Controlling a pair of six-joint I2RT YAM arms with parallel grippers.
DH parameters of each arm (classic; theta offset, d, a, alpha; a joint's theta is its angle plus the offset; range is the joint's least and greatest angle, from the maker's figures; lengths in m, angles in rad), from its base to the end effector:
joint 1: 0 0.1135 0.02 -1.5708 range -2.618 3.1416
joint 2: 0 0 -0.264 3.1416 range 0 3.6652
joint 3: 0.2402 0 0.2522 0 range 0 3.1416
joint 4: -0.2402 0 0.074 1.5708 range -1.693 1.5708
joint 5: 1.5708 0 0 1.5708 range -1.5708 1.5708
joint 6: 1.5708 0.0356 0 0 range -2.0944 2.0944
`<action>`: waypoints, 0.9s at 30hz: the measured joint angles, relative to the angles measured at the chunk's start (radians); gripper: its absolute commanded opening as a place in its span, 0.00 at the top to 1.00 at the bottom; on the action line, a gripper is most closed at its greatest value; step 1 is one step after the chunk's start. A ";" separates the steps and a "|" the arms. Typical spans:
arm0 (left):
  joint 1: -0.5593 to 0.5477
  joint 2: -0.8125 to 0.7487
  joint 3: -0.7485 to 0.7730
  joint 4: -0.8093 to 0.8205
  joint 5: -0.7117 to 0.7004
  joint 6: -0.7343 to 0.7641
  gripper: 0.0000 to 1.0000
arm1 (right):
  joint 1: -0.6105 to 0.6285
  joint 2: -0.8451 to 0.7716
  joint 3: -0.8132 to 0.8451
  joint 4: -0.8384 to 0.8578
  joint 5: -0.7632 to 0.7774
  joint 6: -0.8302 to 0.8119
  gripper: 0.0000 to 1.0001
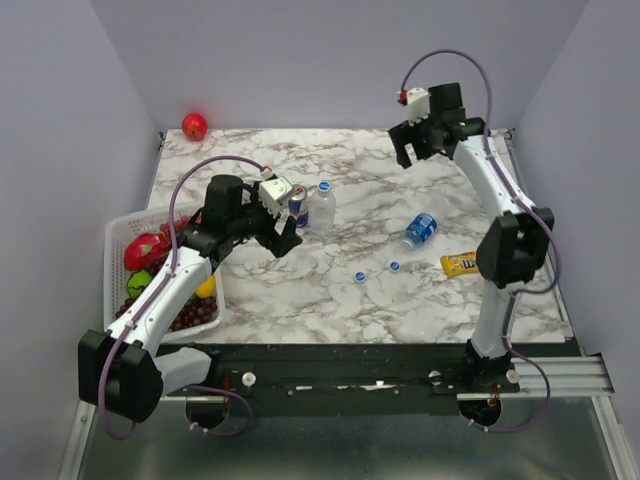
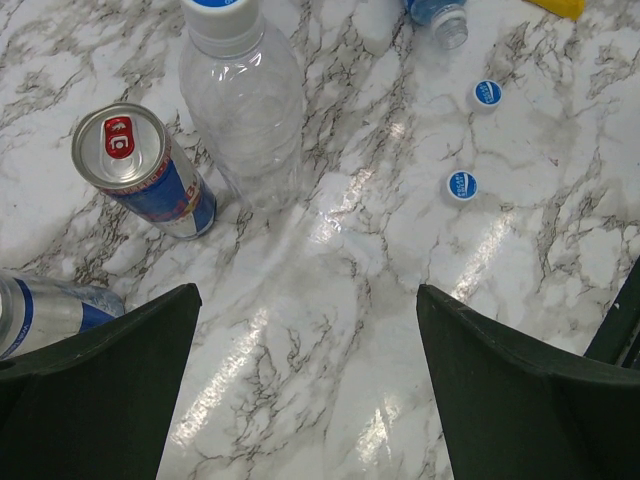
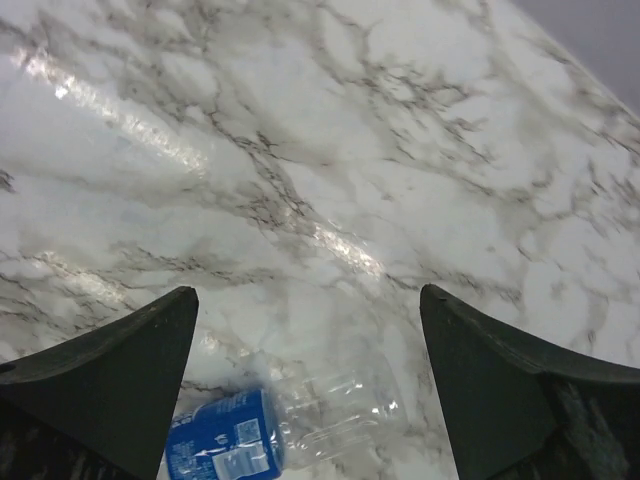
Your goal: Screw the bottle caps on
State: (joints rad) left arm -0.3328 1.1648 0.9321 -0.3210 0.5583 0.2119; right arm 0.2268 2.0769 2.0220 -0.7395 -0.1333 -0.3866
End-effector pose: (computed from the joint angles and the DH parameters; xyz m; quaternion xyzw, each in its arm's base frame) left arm 0.2363 -0.1016 0.3031 0.3551 0.7726 -0.2685 0.4527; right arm 0.4593 0.1108 0.3129 -0.3029 0.8728 0.0313 0.3814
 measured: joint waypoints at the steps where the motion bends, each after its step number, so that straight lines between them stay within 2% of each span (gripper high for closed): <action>1: 0.000 0.000 -0.004 0.002 0.000 -0.002 0.01 | -0.013 -0.070 -0.048 0.006 0.026 0.055 0.00; 4: 0.000 0.000 -0.020 0.017 -0.001 -0.016 0.01 | -0.036 -0.250 -0.191 -0.014 0.100 0.224 0.01; 6: 0.000 0.001 -0.026 0.030 -0.001 -0.028 0.01 | -0.035 -0.305 -0.268 -0.037 0.133 0.322 0.01; 10: 0.000 0.003 -0.026 0.052 -0.001 -0.045 0.01 | -0.043 -0.277 -0.424 -0.105 0.145 0.480 0.02; 12: 0.000 0.004 -0.026 0.051 -0.002 -0.047 0.01 | -0.061 -0.230 -0.469 -0.148 0.144 0.537 0.06; 16: 0.000 0.004 -0.026 0.042 -0.009 -0.045 0.01 | -0.112 -0.184 -0.486 -0.217 0.146 0.624 0.07; 27: 0.000 0.041 -0.026 0.043 -0.016 -0.046 0.01 | -0.135 -0.196 -0.420 -0.229 0.125 0.644 0.07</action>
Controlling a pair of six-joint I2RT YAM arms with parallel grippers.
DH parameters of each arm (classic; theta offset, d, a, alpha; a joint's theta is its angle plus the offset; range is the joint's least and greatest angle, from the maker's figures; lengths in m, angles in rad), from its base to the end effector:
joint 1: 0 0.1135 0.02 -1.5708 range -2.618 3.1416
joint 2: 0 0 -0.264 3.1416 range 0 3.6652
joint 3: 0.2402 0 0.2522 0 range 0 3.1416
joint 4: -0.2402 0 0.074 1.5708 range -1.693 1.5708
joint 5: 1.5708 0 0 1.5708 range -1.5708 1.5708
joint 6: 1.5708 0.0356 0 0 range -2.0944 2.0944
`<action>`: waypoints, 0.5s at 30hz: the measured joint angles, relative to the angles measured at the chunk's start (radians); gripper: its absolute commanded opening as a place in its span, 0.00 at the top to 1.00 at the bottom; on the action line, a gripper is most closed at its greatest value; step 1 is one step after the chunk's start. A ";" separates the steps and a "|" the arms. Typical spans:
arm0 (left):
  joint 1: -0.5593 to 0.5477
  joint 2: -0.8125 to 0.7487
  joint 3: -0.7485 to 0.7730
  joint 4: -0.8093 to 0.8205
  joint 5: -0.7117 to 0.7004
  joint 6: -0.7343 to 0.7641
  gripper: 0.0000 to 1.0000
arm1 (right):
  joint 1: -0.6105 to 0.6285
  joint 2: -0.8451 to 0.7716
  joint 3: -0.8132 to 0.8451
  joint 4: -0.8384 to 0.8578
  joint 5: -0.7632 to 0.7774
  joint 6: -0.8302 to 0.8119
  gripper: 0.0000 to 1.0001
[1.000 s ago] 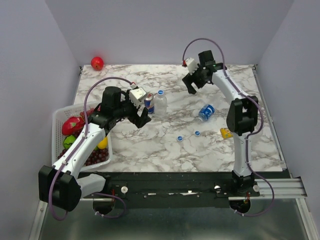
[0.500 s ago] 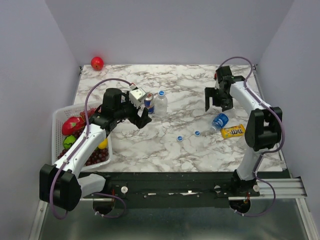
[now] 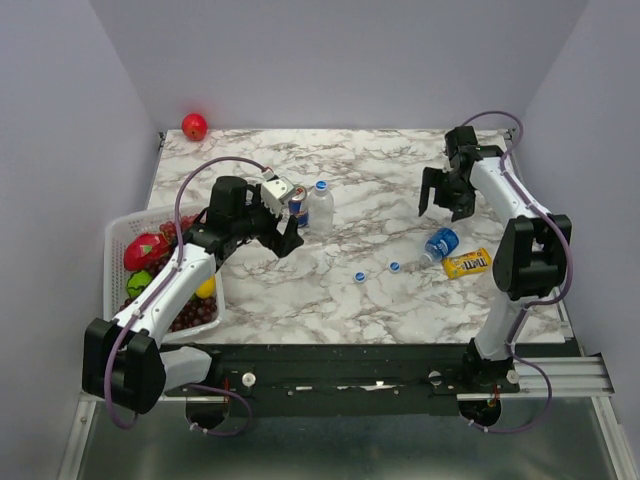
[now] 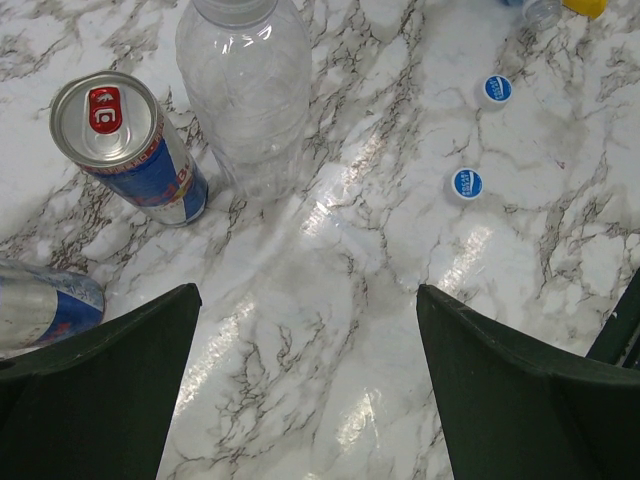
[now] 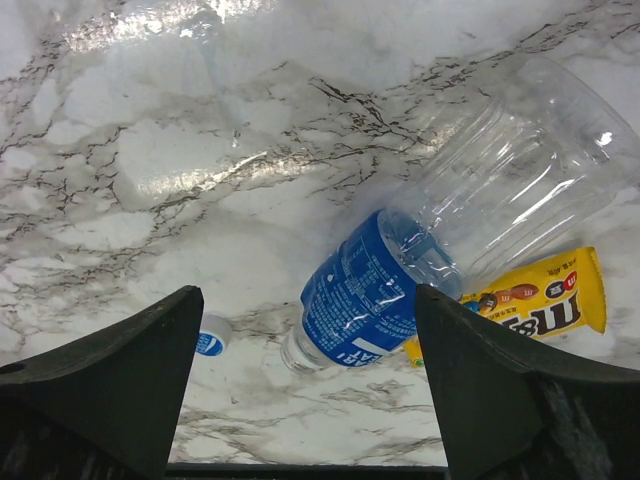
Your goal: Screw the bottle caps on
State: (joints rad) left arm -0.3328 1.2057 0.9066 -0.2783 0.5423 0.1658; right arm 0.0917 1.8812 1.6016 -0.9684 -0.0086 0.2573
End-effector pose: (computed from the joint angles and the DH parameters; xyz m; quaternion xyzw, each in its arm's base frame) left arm 0.2445 -0.1040 0.2882 0.3327 0.7894 -0.2729 0.4379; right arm 0.3858 0.0358 0.2510 0.0809 0.9837 0.0321 0.1575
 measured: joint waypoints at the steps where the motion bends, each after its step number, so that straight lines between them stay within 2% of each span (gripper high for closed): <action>1: 0.000 0.005 0.000 0.001 0.000 0.000 0.01 | -0.001 -0.001 0.000 -0.003 0.004 0.007 0.07; 15: 0.000 0.017 0.001 0.001 0.000 -0.002 0.01 | -0.056 -0.007 -0.060 -0.043 0.071 0.042 0.09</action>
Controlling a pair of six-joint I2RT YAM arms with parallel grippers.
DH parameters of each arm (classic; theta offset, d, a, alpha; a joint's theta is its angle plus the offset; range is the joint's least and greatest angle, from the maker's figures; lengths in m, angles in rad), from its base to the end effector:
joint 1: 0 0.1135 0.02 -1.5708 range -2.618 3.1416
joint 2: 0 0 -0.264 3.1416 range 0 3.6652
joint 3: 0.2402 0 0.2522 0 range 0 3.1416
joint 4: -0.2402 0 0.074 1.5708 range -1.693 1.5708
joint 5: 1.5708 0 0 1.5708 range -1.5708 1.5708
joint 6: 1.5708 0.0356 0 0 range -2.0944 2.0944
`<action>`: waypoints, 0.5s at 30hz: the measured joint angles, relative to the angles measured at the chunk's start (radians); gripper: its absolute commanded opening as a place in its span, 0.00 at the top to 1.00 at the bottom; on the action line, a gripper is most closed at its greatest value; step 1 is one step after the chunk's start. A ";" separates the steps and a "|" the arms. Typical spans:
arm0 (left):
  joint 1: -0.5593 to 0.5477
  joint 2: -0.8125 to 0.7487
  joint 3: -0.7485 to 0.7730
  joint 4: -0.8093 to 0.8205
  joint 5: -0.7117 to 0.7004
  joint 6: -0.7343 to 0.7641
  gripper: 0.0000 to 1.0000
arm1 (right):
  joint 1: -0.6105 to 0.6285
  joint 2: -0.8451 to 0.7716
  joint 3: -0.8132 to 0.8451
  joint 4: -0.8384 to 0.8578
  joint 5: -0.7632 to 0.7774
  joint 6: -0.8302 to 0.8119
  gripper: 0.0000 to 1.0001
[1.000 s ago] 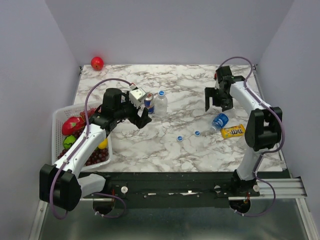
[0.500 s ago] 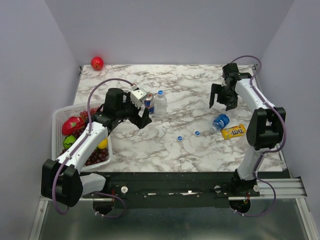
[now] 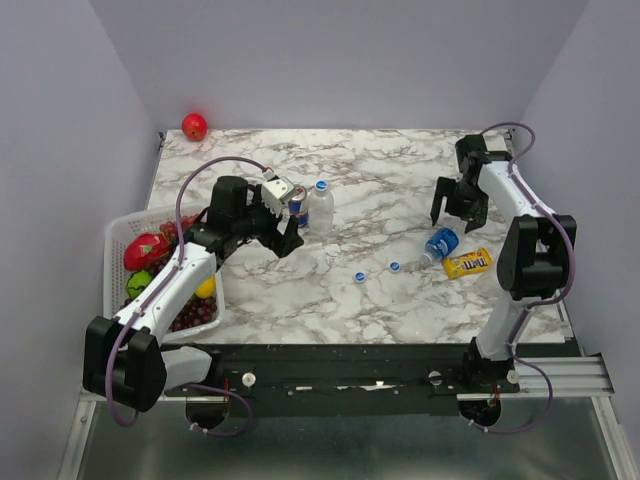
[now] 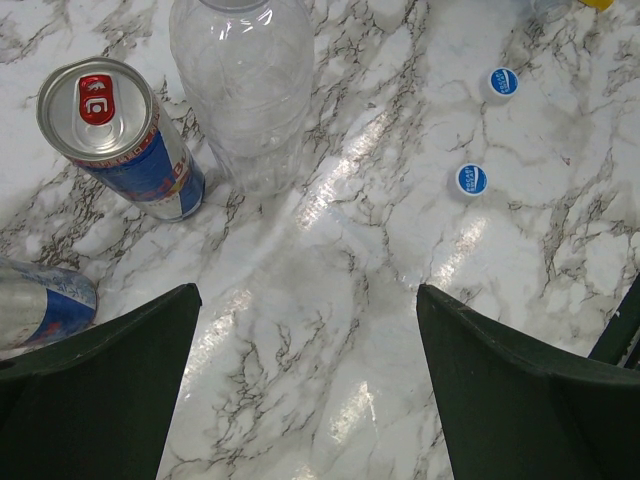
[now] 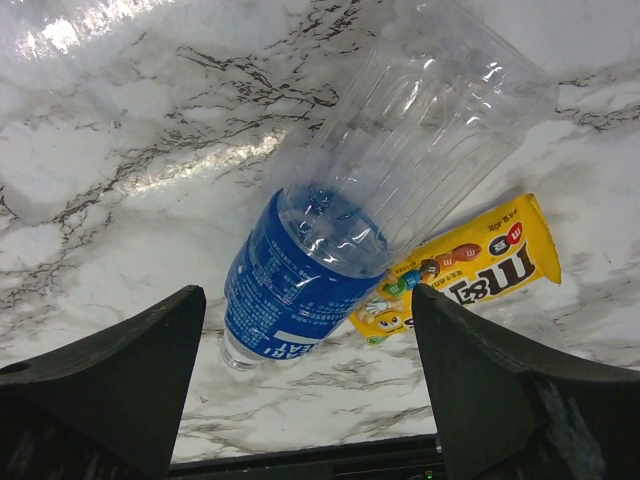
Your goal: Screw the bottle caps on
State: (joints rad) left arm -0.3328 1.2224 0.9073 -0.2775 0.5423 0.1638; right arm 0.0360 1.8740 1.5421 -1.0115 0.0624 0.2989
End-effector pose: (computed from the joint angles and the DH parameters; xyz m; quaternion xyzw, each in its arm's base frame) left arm 0.2473 -0.1049 0.2844 0.3310 0.7935 -0.2738 0.4311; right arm 0.3745 0.0113 0.2357 0.1337 0.9840 -0.0117 0.1170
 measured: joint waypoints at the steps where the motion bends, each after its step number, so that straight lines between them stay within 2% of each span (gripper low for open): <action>1: 0.000 0.000 0.000 0.000 0.000 0.000 0.01 | 0.000 0.002 0.000 0.000 0.000 0.000 0.09; 10: 0.000 0.000 0.000 -0.005 -0.010 0.003 0.01 | 0.003 0.128 0.013 0.006 0.002 -0.014 0.11; 13: 0.003 -0.001 0.000 -0.011 -0.011 0.006 0.01 | 0.008 0.162 0.027 0.012 0.000 -0.029 0.20; 15: 0.004 -0.002 0.002 -0.015 -0.012 0.008 0.01 | 0.014 0.168 0.036 0.018 -0.007 -0.045 0.35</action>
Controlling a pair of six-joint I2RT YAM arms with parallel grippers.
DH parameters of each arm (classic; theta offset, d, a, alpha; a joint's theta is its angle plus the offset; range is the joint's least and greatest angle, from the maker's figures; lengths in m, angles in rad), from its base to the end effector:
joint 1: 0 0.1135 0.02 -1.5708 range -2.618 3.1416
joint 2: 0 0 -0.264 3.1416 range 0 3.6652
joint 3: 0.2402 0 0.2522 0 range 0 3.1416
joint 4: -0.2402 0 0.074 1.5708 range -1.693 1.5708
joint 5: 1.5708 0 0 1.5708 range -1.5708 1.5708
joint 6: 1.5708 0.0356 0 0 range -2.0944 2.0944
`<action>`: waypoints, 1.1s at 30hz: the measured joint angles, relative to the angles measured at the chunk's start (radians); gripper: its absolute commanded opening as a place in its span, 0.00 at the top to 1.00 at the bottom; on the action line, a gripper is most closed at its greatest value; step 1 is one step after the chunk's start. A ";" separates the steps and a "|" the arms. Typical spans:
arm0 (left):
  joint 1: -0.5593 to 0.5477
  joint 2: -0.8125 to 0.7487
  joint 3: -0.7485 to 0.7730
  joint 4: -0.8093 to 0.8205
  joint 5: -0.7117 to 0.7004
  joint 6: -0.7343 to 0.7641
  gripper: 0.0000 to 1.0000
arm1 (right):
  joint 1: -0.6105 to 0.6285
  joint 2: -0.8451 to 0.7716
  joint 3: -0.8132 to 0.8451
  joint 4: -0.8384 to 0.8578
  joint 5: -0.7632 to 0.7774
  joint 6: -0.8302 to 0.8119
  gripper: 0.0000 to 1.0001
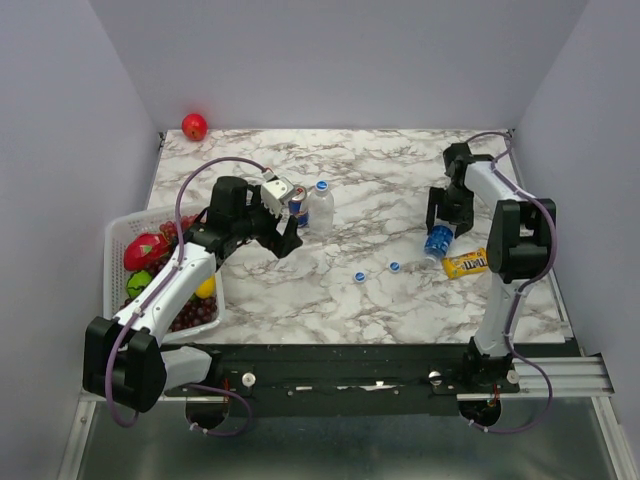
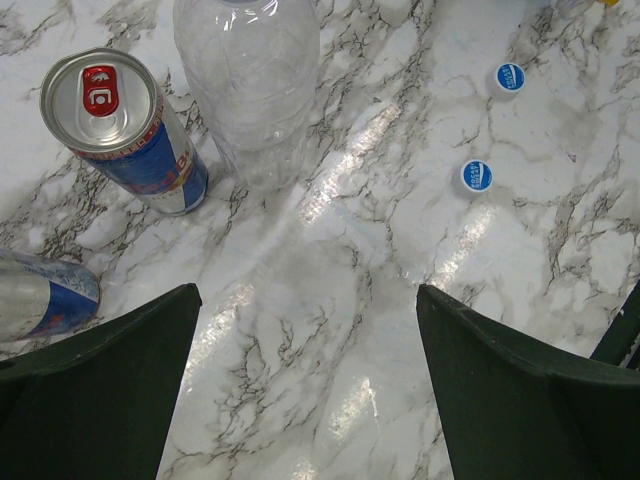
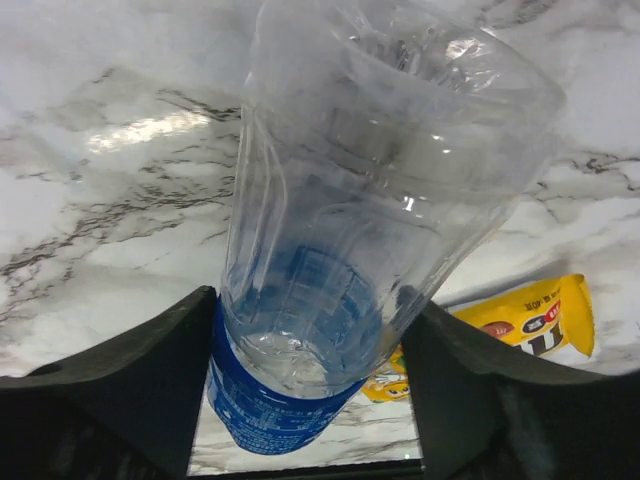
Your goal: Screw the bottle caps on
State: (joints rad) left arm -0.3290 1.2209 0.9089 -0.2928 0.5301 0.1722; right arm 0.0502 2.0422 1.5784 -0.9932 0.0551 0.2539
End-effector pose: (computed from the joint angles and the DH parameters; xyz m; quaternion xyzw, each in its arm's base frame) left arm 0.2470 -0.1034 0.2839 0.3298 0.7978 -0.2664 0.4287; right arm 0.3978 0.0180 0.1839 0.1030 0.9927 -0.0186 0.0604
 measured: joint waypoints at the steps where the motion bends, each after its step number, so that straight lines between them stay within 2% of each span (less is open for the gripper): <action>1: 0.000 0.000 0.000 -0.002 0.000 0.001 0.02 | 0.003 0.000 0.005 0.006 -0.011 -0.013 0.42; 2: 0.000 0.000 0.000 -0.003 0.000 0.002 0.01 | 0.008 0.000 0.009 0.011 -0.028 -0.022 0.53; 3: 0.000 0.000 0.000 -0.004 0.000 0.003 0.01 | 0.013 0.000 0.014 0.015 -0.048 -0.040 0.58; 5: 0.000 -0.001 0.001 -0.005 -0.001 0.004 0.01 | 0.024 -0.002 0.023 0.024 -0.098 -0.072 0.65; 8: 0.000 -0.004 0.012 -0.010 0.000 0.004 0.01 | 0.047 -0.024 0.024 0.034 -0.176 -0.127 0.69; 13: 0.000 -0.024 0.054 -0.014 0.002 0.001 0.01 | 0.089 -0.121 0.024 0.033 -0.279 -0.232 0.70; 17: 0.000 -0.026 0.127 -0.004 0.023 -0.040 0.01 | 0.130 -0.268 0.004 0.065 -0.371 -0.363 0.70; 20: 0.000 -0.022 0.198 0.025 0.057 -0.117 0.01 | 0.163 -0.438 -0.105 0.163 -0.447 -0.483 0.66; 26: -0.006 0.039 0.349 0.144 0.173 -0.317 0.01 | 0.250 -0.805 -0.386 0.441 -0.575 -0.742 0.65; 29: -0.049 0.089 0.412 0.174 0.194 -0.364 0.01 | 0.287 -0.871 -0.433 0.572 -0.591 -0.841 0.65; 33: -0.152 0.143 0.479 0.170 0.201 -0.371 0.01 | 0.338 -0.877 -0.440 0.695 -0.567 -0.933 0.65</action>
State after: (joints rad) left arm -0.4812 1.3643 1.3876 -0.1230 0.7315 -0.1989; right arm 0.3878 1.1648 1.1381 -0.2981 -0.5117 -0.6788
